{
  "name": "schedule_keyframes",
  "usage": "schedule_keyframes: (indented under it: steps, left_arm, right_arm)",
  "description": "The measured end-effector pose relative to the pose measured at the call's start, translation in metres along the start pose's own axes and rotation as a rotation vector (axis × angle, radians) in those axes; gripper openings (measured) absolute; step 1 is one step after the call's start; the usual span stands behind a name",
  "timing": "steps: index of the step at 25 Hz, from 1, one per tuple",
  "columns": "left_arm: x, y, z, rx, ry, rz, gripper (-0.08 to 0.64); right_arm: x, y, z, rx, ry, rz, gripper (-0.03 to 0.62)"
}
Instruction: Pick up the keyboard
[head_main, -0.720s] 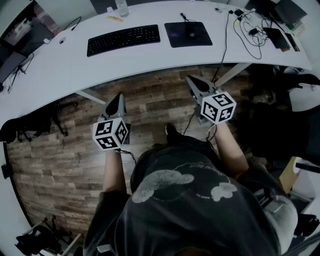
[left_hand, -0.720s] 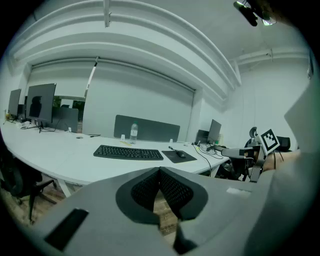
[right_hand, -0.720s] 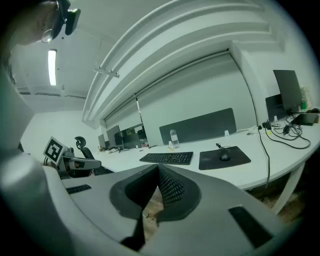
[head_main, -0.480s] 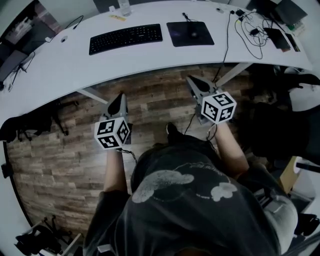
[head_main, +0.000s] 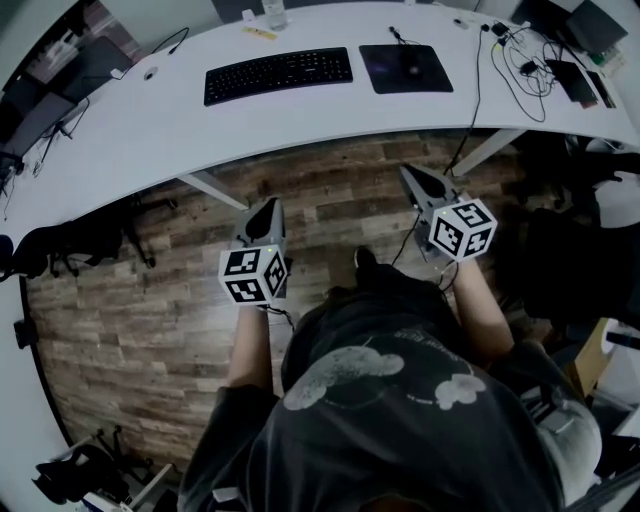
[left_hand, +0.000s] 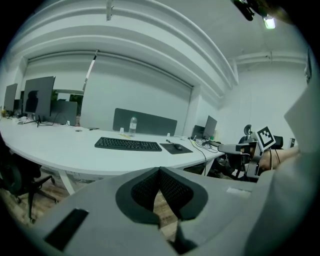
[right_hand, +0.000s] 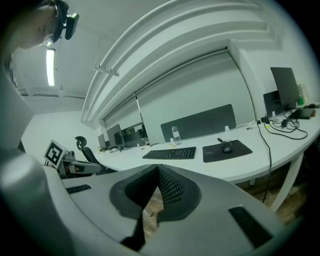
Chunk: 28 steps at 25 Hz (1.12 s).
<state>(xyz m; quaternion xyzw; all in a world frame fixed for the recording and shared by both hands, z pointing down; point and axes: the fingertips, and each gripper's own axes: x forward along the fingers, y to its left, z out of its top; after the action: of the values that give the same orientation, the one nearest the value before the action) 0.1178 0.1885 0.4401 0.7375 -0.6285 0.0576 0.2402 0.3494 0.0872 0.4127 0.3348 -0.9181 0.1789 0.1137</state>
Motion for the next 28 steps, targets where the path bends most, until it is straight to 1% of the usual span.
schedule_keyframes:
  steps: [4, 8, 11, 15, 20, 23, 28]
  left_arm:
    - [-0.001, 0.025, 0.002, 0.017, 0.000, 0.013, 0.002]
    - [0.007, 0.046, 0.013, 0.009, -0.010, 0.041, 0.002]
    - [0.020, 0.060, 0.025, 0.019, -0.018, 0.072, 0.002]
    - [0.045, 0.080, 0.043, 0.040, -0.020, 0.088, 0.002]
    - [0.087, 0.113, 0.066, 0.047, 0.008, 0.121, 0.002]
    - [0.112, 0.125, 0.080, 0.044, 0.008, 0.127, 0.002]
    - [0.150, 0.140, 0.099, 0.038, -0.014, 0.157, 0.002]
  right_arm:
    - [0.015, 0.007, -0.003, 0.032, -0.028, 0.018, -0.009]
    - [0.046, 0.007, 0.007, 0.016, -0.022, 0.039, -0.009]
    - [0.081, -0.003, 0.019, 0.008, -0.028, 0.061, -0.009]
    - [0.139, -0.025, 0.038, 0.020, -0.036, 0.075, -0.009]
    - [0.207, -0.048, 0.061, -0.010, -0.018, 0.098, -0.009]
    - [0.235, -0.058, 0.070, -0.002, -0.008, 0.124, -0.009]
    - [0.268, -0.081, 0.072, 0.034, 0.013, 0.145, -0.009]
